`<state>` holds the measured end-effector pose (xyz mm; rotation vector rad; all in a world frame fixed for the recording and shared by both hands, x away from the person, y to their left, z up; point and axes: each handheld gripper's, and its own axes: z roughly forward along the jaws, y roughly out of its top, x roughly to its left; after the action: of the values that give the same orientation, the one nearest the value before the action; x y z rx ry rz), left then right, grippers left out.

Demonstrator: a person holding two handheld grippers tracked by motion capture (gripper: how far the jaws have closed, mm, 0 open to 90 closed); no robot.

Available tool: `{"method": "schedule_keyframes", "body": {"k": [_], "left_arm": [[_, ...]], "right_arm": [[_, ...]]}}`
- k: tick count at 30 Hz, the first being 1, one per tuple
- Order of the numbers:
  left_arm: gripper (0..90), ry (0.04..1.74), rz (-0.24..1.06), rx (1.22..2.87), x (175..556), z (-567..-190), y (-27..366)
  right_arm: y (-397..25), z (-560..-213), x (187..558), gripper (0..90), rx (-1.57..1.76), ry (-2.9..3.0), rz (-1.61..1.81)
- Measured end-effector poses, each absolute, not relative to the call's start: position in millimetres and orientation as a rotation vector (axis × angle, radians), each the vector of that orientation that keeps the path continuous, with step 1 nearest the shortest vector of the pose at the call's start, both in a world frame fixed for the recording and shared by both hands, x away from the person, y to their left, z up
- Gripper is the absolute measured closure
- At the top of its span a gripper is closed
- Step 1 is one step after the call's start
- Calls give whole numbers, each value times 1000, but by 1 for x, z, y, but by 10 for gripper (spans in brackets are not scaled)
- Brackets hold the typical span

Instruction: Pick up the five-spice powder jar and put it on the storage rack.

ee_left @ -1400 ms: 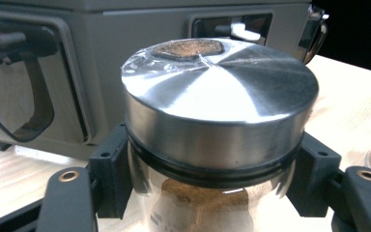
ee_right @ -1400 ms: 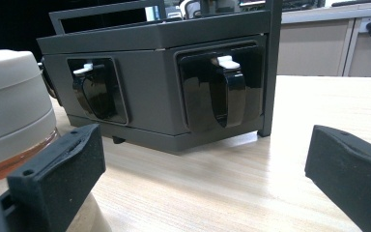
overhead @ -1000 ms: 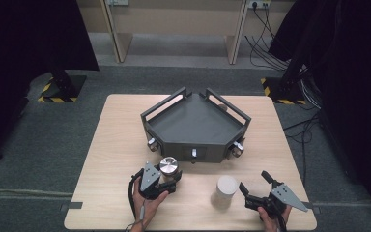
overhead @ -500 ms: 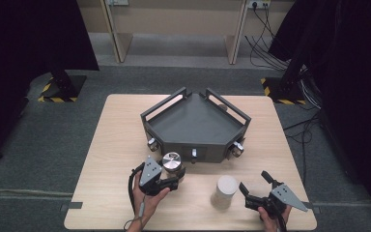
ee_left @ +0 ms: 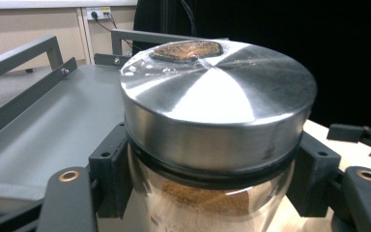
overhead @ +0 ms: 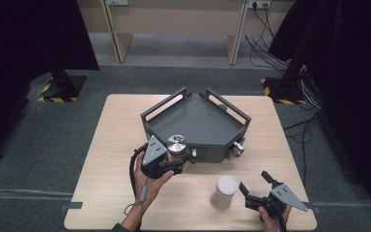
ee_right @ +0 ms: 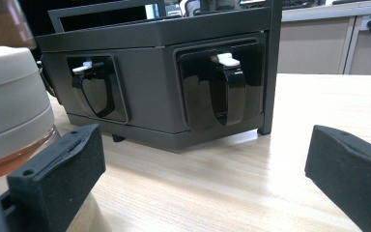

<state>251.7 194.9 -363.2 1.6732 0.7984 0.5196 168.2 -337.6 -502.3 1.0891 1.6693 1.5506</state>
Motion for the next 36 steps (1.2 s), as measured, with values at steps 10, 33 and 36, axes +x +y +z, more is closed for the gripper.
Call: {"method": "schedule_keyframes", "body": {"k": [10, 33, 36], "left_arm": [[307, 817, 560, 1683, 266, -343, 182], [307, 959, 696, 1608, 305, -335, 152], [307, 979, 716, 1599, 307, -338, 150]], "right_arm": [[-338, -503, 168, 8, 1087, 1663, 1554], [-339, -503, 167, 7, 1096, 1660, 1561], [-339, -503, 167, 7, 1099, 1660, 1561]]}}
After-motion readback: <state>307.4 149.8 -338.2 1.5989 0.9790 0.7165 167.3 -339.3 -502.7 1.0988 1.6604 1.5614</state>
